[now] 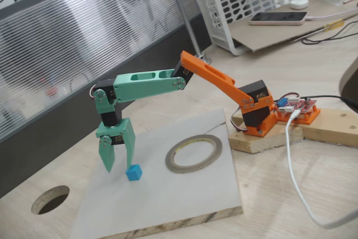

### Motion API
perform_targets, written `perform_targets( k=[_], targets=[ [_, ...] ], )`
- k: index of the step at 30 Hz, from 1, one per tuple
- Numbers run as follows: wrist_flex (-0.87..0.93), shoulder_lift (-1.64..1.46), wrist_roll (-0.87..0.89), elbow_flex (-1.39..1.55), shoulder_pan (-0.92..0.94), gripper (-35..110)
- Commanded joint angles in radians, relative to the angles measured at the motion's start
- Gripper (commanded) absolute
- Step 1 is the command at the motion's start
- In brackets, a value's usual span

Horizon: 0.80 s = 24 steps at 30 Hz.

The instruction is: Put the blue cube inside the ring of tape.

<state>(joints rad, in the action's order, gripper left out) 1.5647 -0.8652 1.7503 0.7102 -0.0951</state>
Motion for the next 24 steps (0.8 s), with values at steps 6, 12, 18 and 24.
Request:
perform_targets(
  k=[6,12,18,24],
  targets=[
    [0.225,-0.038,0.008,0.003,-0.015,60],
    [0.264,-0.038,0.011,0.003,-0.015,60],
    [0.272,-0.038,0.011,0.002,-0.015,60],
    [0.267,-0.038,0.011,0.002,-0.015,60]
  ],
)
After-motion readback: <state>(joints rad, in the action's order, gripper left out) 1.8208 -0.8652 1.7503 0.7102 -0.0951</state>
